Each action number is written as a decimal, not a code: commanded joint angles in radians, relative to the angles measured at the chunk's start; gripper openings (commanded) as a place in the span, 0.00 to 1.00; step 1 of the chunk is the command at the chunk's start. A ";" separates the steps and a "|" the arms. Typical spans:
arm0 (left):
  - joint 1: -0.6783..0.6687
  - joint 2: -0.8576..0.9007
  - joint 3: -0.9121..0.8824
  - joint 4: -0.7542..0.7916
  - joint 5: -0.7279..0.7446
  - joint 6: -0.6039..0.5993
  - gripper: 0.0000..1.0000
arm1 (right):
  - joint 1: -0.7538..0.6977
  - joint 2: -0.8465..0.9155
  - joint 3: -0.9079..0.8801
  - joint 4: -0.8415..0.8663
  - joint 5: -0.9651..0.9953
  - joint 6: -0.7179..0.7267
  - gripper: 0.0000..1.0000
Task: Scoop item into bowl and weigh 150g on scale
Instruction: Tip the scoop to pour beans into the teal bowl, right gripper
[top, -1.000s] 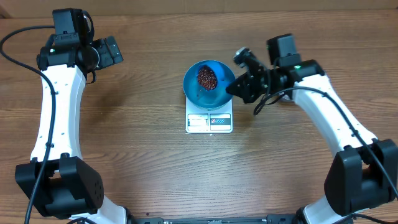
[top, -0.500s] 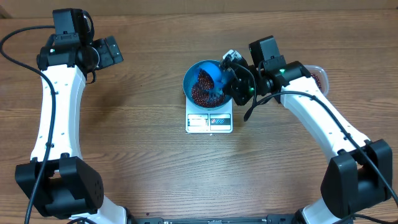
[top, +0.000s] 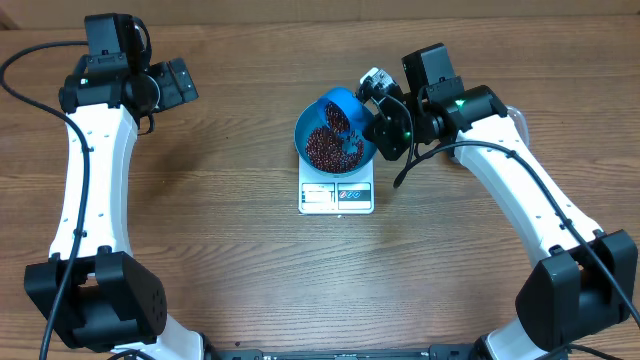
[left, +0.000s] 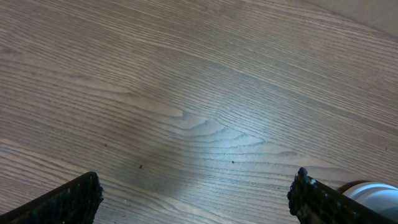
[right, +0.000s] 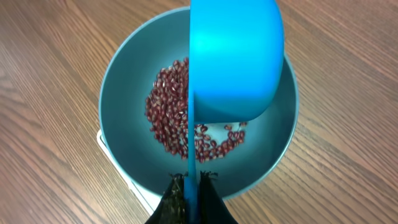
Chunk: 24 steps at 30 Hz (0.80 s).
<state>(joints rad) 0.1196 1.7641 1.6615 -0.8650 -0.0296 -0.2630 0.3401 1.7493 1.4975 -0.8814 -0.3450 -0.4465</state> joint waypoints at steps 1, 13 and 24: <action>-0.008 0.009 0.007 0.002 0.004 -0.003 1.00 | -0.003 -0.055 0.038 0.003 0.038 -0.042 0.04; -0.008 0.009 0.007 0.002 0.004 -0.003 1.00 | 0.022 -0.147 0.039 -0.009 0.158 -0.113 0.04; -0.008 0.009 0.007 0.002 0.004 -0.003 1.00 | 0.152 -0.147 0.039 -0.033 0.415 -0.162 0.04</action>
<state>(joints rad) 0.1196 1.7641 1.6615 -0.8650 -0.0296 -0.2630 0.4644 1.6279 1.5040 -0.9176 -0.0376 -0.5945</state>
